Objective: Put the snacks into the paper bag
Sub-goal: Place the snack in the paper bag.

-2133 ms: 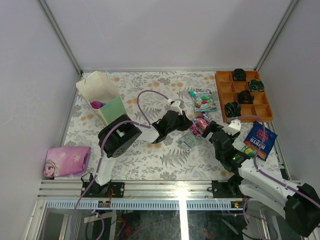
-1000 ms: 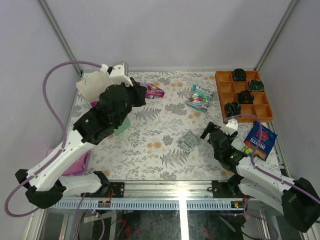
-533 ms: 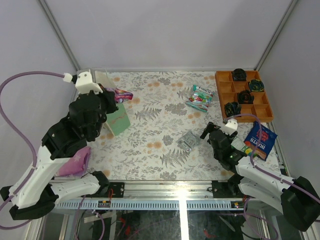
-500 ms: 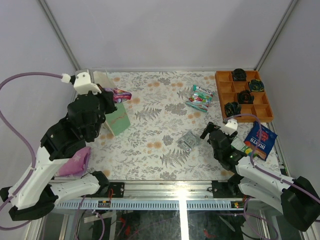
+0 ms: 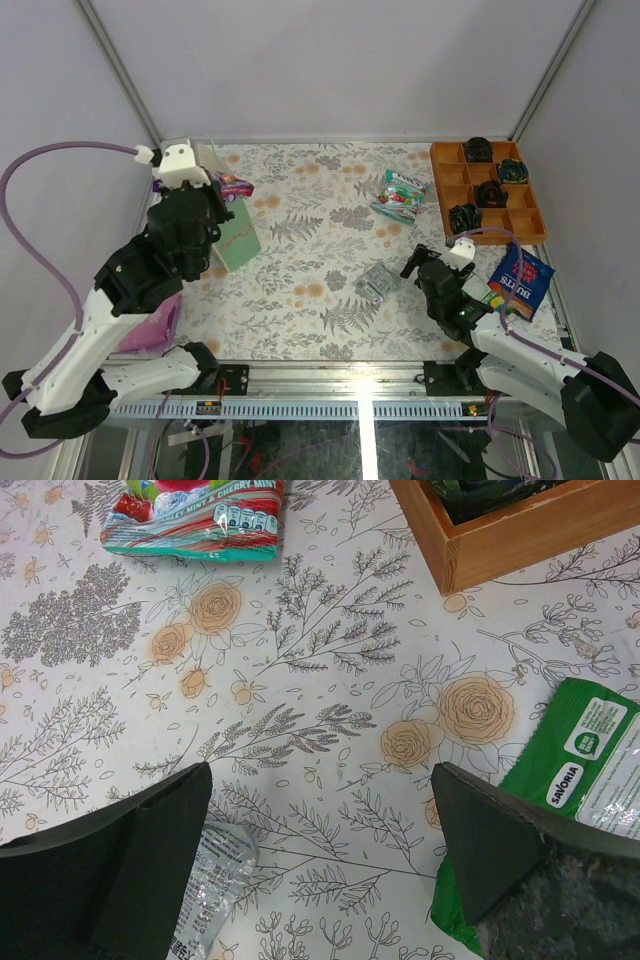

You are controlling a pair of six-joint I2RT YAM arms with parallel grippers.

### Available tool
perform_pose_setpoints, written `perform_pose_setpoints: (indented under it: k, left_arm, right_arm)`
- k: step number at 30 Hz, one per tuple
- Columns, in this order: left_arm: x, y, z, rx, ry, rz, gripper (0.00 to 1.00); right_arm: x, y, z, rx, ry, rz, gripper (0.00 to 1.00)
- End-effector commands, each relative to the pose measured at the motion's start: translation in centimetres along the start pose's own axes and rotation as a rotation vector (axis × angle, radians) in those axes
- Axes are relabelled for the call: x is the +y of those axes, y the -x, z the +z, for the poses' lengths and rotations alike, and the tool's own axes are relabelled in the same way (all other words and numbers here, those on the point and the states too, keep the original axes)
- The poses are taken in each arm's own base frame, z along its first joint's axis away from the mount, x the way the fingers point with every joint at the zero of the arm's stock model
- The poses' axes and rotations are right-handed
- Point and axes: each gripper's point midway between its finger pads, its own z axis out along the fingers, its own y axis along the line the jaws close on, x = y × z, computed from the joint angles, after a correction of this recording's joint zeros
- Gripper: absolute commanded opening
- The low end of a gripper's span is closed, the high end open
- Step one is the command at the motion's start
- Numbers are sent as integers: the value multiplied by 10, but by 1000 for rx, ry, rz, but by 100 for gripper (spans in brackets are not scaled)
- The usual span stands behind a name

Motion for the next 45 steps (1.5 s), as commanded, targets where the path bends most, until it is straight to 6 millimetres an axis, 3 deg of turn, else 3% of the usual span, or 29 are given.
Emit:
perform_pose_setpoints:
  k: [1,11,21,27,30,32,45]
  left_arm:
    - [-6,23,13,-87,36,12,0]
    - [7,6,50,-42,96,80,0]
    - [28,-52,95,105,107,99,0]
    - [39,-77,107,158,131,91,1]
    - [42,-84,109,169,144,86,6]
    - [45,-84,108,166,158,78,22]
    - [46,-52,87,101,145,-8,32]
  right_arm:
    - [17,21,-1,-47,36,56,99]
    - [18,22,-1,-47,38,57,99]
    - [18,21,-1,-45,37,55,99]
    - [19,20,0,-38,38,49,99]
    - [20,20,0,-37,38,48,99]
    - [19,20,0,-37,38,48,99]
    - [20,19,0,-35,40,48,99]
